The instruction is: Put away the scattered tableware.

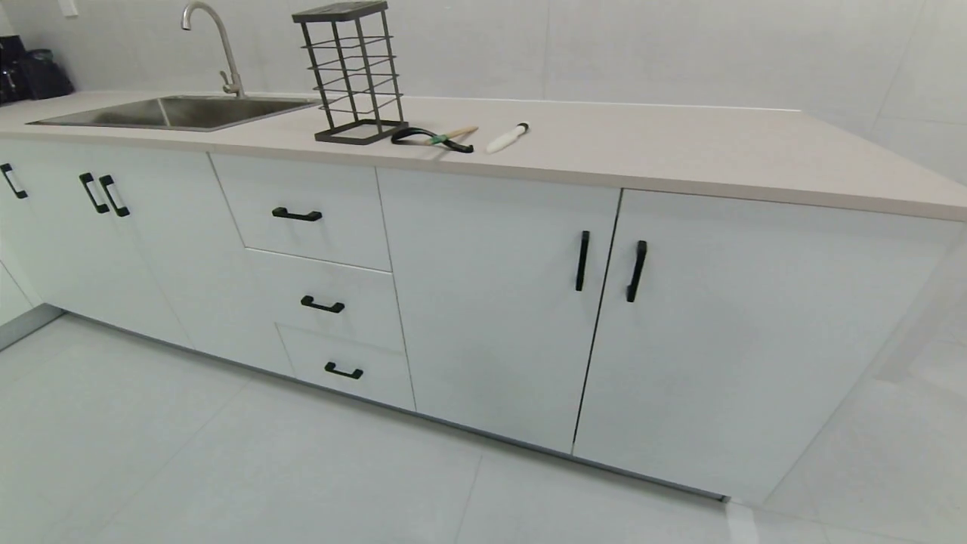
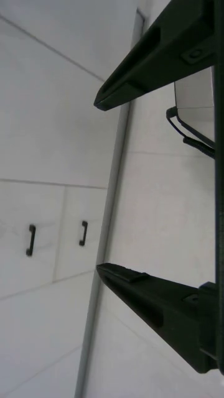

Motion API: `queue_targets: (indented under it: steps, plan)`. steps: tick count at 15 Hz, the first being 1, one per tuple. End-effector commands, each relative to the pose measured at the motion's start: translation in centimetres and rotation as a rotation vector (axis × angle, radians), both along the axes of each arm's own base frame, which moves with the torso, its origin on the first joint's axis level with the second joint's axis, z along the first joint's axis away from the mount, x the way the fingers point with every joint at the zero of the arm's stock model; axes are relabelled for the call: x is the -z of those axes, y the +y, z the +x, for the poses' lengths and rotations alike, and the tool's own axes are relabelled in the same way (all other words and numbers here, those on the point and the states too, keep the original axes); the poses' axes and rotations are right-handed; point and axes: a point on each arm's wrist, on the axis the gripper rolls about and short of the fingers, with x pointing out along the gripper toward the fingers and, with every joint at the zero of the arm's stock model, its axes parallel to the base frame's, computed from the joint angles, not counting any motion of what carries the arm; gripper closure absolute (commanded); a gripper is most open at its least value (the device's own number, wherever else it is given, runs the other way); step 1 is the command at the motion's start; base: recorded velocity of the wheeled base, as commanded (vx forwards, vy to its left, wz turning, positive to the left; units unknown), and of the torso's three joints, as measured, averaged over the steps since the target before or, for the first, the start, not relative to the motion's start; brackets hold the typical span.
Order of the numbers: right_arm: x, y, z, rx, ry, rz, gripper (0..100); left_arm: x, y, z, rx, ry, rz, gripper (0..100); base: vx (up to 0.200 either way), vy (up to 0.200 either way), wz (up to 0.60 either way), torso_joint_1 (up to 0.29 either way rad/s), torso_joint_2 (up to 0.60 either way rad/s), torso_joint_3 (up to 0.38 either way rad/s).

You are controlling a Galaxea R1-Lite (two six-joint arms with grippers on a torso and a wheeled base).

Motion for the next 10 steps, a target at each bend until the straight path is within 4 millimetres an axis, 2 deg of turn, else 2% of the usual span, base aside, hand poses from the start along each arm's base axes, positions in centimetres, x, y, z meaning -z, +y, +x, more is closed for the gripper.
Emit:
queue_targets:
  steps: [1, 5, 7, 10]
  plan:
    - [-0.01, 0.00, 0.03, 0.000, 0.004, 0.000, 100, 0.00, 0.00, 0.02, -0.001, 0.003, 0.000, 0, 0.200, 0.200, 0.00, -0.002, 0.00, 0.002]
    - [-0.01, 0.00, 0.03, -0.001, 0.004, 0.000, 100, 0.00, 0.00, 0.01, -0.001, 0.001, 0.000, 0, 0.200, 0.000, 0.00, 0.002, 0.00, -0.001]
    - [-0.02, 0.00, 0.05, -0.001, 0.005, 0.000, 100, 0.00, 0.00, 0.01, -0.001, 0.001, 0.000, 0, 0.200, 0.200, 0.00, 0.000, 0.00, 0.005]
    - [-0.01, 0.00, 0.03, -0.001, 0.004, 0.000, 100, 0.00, 0.00, 0.01, -0.001, 0.001, 0.000, 0, 0.000, 0.200, 0.00, 0.006, 0.01, 0.004]
